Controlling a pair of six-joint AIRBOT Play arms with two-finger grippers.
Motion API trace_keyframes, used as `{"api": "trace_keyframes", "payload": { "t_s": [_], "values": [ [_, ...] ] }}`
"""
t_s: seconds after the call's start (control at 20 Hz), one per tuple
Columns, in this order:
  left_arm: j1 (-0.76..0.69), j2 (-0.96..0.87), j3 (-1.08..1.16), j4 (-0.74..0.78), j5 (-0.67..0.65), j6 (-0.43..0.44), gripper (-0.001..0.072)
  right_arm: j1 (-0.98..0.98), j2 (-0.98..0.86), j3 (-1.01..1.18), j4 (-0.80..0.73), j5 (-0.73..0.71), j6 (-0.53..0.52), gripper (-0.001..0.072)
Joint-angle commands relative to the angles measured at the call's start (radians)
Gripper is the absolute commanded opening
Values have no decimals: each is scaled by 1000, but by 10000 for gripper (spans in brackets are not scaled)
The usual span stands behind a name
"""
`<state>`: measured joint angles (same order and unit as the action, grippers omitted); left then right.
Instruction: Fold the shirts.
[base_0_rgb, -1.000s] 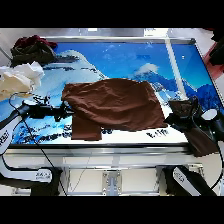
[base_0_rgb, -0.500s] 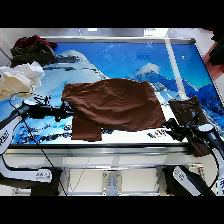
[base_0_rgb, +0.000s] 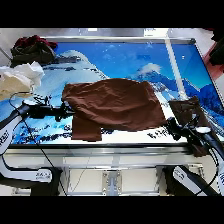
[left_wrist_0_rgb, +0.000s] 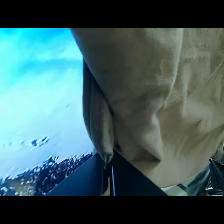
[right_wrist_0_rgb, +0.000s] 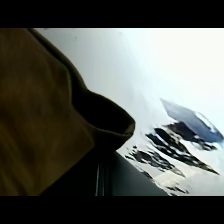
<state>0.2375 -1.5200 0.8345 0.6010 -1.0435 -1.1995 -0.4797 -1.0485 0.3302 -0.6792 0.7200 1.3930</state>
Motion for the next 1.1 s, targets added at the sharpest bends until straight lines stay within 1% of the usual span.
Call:
{"api": "trace_keyframes", "payload": {
  "t_s": [0.0,0.1,0.2,0.35,0.4,0.45,0.55,0.6,0.65,0.7,0.75,0.8,0.85,0.95,1.0,1.05],
  "values": [
    [0,8,25,-40,-5,27,19,-1,11,27,42,-21,-19,36],
    [0,65,68,-96,-41,62,19,-1,66,95,51,45,-49,36],
    [0,186,119,-114,-83,94,18,-1,174,192,53,120,-51,35],
    [0,469,175,-81,-114,98,18,-2,399,385,50,286,-49,34],
    [0,580,189,-69,-113,98,18,-2,478,449,41,323,-29,34],
    [0,705,209,-41,-96,96,18,-2,564,521,11,348,15,34],
    [0,928,272,73,-10,49,17,-2,716,668,-93,381,84,33],
    [0,1025,317,178,75,4,16,-1,779,750,-175,386,127,32],
    [0,1092,370,296,152,-63,16,-1,820,826,-259,386,164,31],
    [0,1130,442,416,194,-111,15,-1,840,904,-337,382,186,31],
    [0,1135,527,494,183,-118,15,-1,838,986,-380,381,186,31],
    [0,1118,615,542,176,-117,15,-1,821,1050,-387,371,179,31],
    [0,1091,689,560,176,-100,15,-1,791,1104,-382,353,153,31],
    [0,996,806,603,166,-88,15,-1,703,1159,-322,331,99,31],
    [0,942,835,602,139,-97,15,-1,650,1160,-253,329,72,31],
    [0,886,841,597,106,-115,15,-1,578,1159,-164,341,15,31]
  ]
}}
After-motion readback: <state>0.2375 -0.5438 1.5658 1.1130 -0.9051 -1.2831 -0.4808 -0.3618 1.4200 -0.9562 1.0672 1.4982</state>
